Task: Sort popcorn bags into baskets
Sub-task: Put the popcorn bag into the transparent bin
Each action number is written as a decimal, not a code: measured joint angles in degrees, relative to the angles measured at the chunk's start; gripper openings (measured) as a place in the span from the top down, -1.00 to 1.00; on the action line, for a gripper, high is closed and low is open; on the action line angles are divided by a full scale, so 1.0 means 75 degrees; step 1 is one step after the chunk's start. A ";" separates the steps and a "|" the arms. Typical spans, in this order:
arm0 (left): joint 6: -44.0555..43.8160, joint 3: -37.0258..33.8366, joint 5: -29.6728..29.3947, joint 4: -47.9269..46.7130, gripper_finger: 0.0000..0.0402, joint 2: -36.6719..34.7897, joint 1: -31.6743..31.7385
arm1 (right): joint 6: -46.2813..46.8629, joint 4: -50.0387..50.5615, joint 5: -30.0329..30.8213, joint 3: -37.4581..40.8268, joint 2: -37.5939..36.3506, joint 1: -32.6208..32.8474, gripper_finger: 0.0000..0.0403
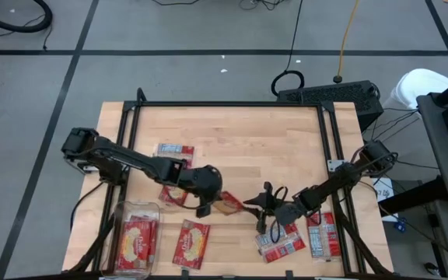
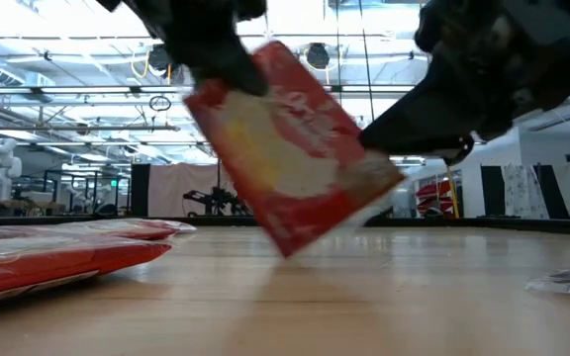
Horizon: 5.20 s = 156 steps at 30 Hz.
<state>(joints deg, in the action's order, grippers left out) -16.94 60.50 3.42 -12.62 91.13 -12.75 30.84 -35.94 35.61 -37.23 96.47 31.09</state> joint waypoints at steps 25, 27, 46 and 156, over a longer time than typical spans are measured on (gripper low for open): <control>-0.2717 0.2667 0.1434 -0.7202 0.88 -0.2273 -0.3922 | -0.0209 0.0201 0.0642 0.0000 0.0000 0.0469 0.19; -0.3069 0.2492 0.1589 -0.7312 0.88 -0.2273 -0.4225 | -0.0209 0.0199 0.0644 0.0000 0.0000 0.0469 0.19; -0.5110 0.1035 0.1601 -0.7134 0.87 -0.2273 -0.4920 | -0.0066 0.0197 0.0642 0.0000 0.0000 0.0469 0.20; -0.0633 0.0783 -0.6787 0.1311 0.28 0.1449 -0.3914 | 0.6025 1.0781 -0.3784 -0.3709 0.0002 0.3879 0.13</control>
<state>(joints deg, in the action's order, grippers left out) -21.68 66.37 -47.48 -2.79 102.00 -42.10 76.03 44.91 7.23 -65.05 96.48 60.19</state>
